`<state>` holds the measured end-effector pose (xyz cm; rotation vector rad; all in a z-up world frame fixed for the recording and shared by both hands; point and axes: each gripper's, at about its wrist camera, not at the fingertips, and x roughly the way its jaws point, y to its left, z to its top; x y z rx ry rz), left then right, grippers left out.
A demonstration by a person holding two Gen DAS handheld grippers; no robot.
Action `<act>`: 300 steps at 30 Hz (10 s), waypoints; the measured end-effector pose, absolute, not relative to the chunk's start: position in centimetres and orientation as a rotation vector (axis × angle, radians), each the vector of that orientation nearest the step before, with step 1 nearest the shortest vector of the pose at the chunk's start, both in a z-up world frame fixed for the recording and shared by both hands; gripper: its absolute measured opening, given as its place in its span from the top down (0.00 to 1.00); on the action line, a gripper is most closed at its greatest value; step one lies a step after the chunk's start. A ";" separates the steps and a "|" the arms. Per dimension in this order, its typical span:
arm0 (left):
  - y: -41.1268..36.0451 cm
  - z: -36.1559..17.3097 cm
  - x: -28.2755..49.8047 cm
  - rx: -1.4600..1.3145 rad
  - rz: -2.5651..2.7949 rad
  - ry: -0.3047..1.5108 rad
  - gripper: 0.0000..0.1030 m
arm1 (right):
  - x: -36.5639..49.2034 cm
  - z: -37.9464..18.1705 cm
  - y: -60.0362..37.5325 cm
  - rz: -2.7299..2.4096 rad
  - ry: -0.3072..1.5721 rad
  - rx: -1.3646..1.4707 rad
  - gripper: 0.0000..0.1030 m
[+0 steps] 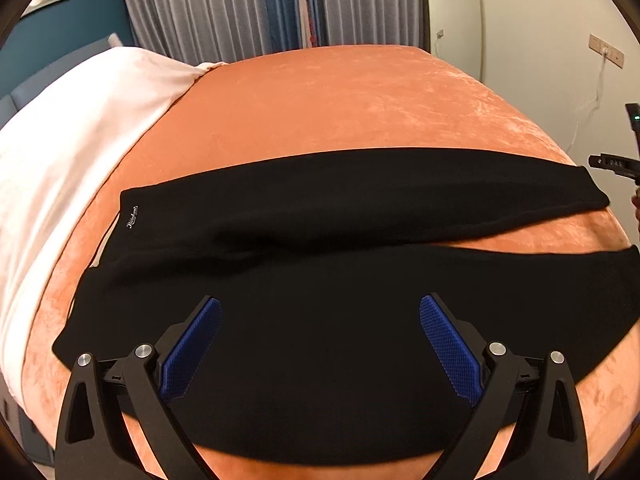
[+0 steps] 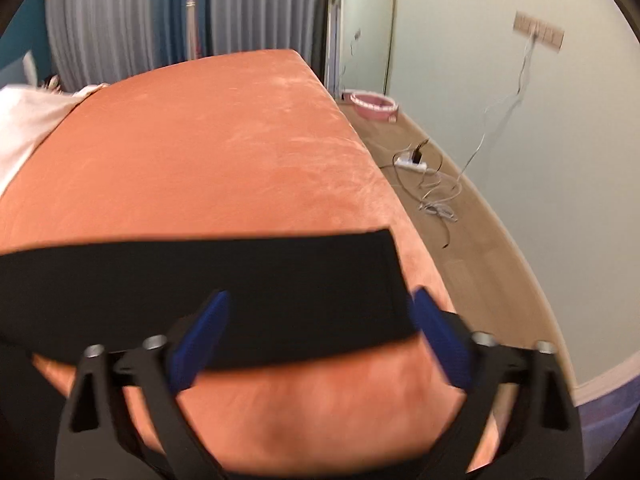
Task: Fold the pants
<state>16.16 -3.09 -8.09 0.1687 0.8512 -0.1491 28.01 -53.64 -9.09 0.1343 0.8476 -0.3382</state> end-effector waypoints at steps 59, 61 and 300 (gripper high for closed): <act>28.1 -0.9 32.9 -0.185 -0.060 0.831 0.96 | 25.0 -4.8 -55.8 -0.186 0.704 0.230 0.89; 28.2 0.9 29.0 -0.178 -0.090 0.791 0.96 | 22.1 -3.1 -55.2 -0.159 0.661 0.211 0.89; 10.4 -7.2 5.3 -0.016 0.032 0.896 0.15 | 0.3 -16.5 -56.4 -0.347 0.588 0.777 0.39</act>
